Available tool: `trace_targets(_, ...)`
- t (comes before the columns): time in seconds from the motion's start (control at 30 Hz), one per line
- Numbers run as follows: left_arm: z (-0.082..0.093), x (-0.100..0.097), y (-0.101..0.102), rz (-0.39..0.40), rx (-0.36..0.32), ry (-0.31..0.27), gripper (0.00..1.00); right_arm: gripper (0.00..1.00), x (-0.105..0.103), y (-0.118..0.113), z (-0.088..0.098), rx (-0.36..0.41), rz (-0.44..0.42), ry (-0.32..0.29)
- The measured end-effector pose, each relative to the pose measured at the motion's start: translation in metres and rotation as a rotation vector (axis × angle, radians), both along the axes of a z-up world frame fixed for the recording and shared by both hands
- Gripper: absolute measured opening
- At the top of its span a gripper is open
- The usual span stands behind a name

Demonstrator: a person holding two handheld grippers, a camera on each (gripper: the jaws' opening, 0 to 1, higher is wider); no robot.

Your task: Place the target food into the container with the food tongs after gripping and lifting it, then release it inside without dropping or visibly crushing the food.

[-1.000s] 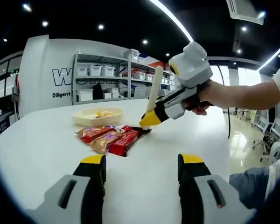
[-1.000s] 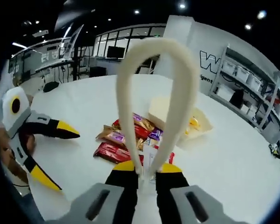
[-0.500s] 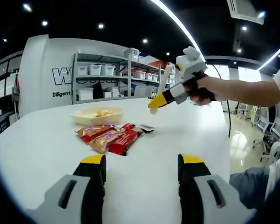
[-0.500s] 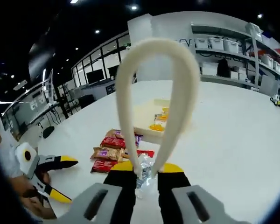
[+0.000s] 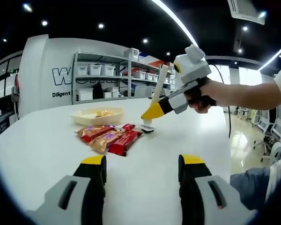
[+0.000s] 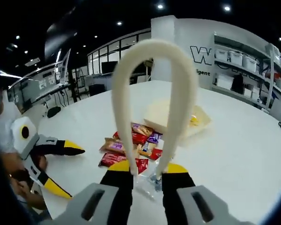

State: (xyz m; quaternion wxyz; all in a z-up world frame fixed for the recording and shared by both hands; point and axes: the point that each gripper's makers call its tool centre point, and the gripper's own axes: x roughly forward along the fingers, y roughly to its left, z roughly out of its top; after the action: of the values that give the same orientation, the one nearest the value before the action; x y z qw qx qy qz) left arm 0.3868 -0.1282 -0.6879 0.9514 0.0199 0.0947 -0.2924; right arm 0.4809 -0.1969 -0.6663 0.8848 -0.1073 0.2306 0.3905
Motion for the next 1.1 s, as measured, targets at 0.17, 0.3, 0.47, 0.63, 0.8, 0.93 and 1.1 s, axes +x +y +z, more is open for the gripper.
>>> trace_targets(0.17, 0.001, 0.000, 0.000, -0.002, -0.001, -0.004, 0.61, 0.19, -0.006, 0.005, -0.005, -0.080, 0.059, -0.060)
trace_targets(0.3, 0.001, 0.000, 0.000, -0.002, -0.003, -0.005, 0.61, 0.19, -0.010, 0.009, -0.014, -0.203, 0.118, -0.166)
trace_targets(0.47, 0.001, 0.000, 0.000, -0.003, -0.002, -0.004, 0.61, 0.19, -0.008, 0.009, -0.024, -0.274, 0.150, -0.229)
trace_targets(0.63, 0.001, 0.000, 0.000, -0.001, -0.001, -0.006, 0.61, 0.10, 0.002, 0.003, -0.023, -0.328, 0.138, -0.285)
trace_targets(0.8, 0.001, 0.000, 0.000, 0.001, -0.001, -0.005, 0.61, 0.03, 0.013, -0.004, -0.003, -0.187, 0.050, -0.222)
trace_targets(0.93, 0.000, 0.000, -0.001, 0.000, 0.001, -0.004, 0.61, 0.02, 0.020, -0.016, 0.007, -0.027, -0.046, -0.071)
trace_targets(1.1, 0.000, 0.000, -0.001, 0.002, 0.003, -0.004, 0.61, 0.03, 0.025, -0.039, 0.020, 0.132, -0.134, 0.032)
